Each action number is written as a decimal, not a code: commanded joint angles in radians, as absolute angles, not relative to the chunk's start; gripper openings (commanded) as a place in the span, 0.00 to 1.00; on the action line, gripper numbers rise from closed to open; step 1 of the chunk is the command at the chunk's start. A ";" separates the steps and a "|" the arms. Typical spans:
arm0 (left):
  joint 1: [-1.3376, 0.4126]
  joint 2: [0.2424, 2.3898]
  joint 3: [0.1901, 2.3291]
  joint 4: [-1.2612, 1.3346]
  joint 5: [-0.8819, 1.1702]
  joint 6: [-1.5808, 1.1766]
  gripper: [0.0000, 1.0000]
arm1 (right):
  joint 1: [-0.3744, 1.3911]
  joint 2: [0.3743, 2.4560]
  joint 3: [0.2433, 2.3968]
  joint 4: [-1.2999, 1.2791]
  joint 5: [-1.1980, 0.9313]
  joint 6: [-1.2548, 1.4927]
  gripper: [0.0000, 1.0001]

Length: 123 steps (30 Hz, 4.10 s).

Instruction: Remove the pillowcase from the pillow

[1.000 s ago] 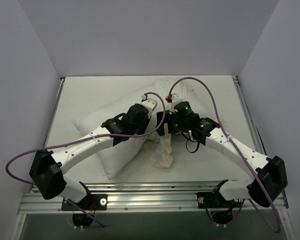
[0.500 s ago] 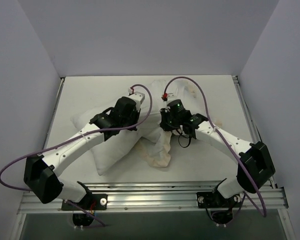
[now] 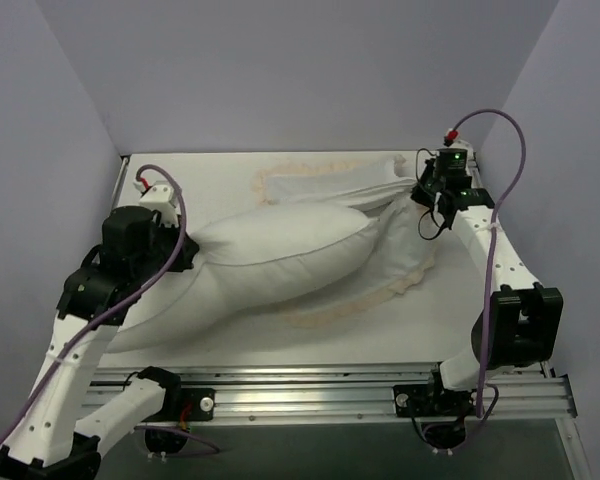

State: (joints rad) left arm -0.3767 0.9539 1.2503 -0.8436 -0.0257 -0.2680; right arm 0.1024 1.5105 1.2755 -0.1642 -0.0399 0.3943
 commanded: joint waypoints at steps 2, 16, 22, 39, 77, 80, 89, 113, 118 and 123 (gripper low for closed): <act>-0.337 0.803 1.322 -0.871 -0.025 -0.250 0.02 | 0.006 1.539 1.354 -0.183 0.094 0.429 0.00; -0.336 0.883 1.436 -0.841 -0.234 -0.196 0.02 | -0.029 1.750 1.883 -0.304 0.138 0.328 0.00; -0.327 1.051 1.729 -0.763 -0.146 -0.196 0.02 | -0.035 1.879 2.314 -0.417 0.238 0.282 0.00; -0.325 1.104 1.782 -0.346 0.312 -0.446 0.02 | 0.054 1.870 1.666 -0.144 0.147 0.296 0.00; -0.298 1.152 0.996 -0.457 -0.203 -0.506 0.04 | 0.574 1.175 0.635 0.034 -0.167 0.564 0.10; -0.299 1.121 0.989 -0.488 -0.163 -0.506 0.17 | 0.587 1.204 0.649 -0.044 -0.190 0.535 0.22; -0.295 0.957 1.248 -0.751 -0.178 -0.433 0.99 | 0.603 1.189 0.958 -0.316 -0.080 0.364 0.89; -0.304 0.730 1.859 -0.976 -0.643 -0.140 0.94 | 0.413 0.819 1.526 -0.420 0.701 0.048 1.00; -0.330 0.684 1.887 -0.983 -0.724 -0.114 0.94 | 0.414 0.716 1.508 -0.377 0.704 0.011 1.00; -0.370 0.615 1.847 -0.951 -0.796 -0.077 0.94 | 0.416 0.643 1.444 -0.308 0.707 -0.041 1.00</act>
